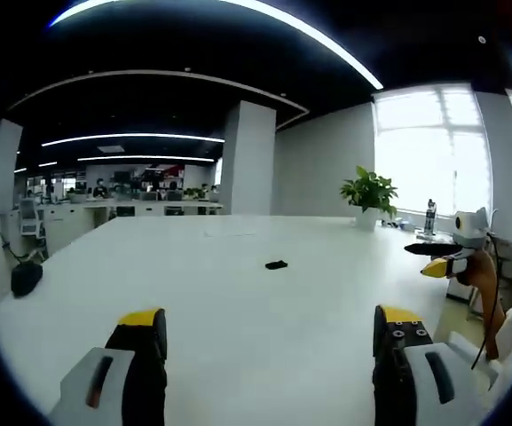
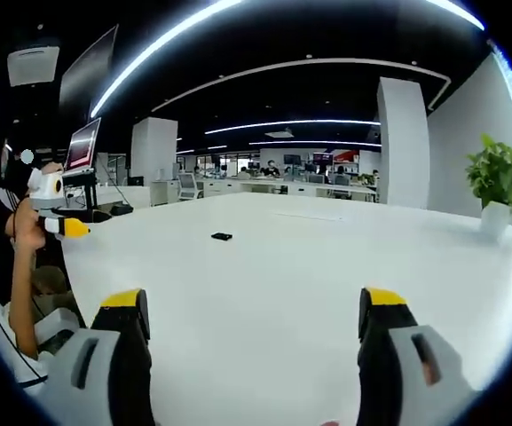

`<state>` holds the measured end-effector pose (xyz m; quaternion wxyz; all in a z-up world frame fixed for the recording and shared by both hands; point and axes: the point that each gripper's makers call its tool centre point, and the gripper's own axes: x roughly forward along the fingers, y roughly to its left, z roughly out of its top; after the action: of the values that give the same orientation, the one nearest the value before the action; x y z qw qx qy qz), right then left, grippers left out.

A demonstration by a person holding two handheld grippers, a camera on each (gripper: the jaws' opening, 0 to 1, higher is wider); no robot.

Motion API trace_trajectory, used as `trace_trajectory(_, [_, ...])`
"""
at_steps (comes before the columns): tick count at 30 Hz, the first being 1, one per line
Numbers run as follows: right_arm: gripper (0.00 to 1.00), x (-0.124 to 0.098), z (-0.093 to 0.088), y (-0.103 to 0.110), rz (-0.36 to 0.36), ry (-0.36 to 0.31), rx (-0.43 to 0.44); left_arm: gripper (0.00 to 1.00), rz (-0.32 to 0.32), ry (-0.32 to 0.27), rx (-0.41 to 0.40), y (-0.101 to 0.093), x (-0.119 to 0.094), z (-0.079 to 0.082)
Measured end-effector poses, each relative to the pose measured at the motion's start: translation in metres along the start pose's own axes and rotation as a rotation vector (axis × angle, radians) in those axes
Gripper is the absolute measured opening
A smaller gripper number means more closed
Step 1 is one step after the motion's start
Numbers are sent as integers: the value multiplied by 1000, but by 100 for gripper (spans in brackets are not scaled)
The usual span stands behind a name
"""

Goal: Snap the two parts of the plastic buckle together until the buckle closes and remains connected.

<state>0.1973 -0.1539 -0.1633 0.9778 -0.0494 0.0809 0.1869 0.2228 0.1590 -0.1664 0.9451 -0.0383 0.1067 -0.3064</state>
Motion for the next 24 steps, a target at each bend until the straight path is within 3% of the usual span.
trace_trajectory(10, [99, 0, -2, -3, -23, 2, 0, 98, 39, 8, 0, 6, -4, -4])
trace_trajectory(16, [98, -8, -2, -16, -89, 1, 31, 98, 68, -8, 2, 11, -11, 1])
trace_trajectory(24, [98, -13, -2, -24, -117, 2, 50, 98, 74, -24, -10, 14, -12, 4])
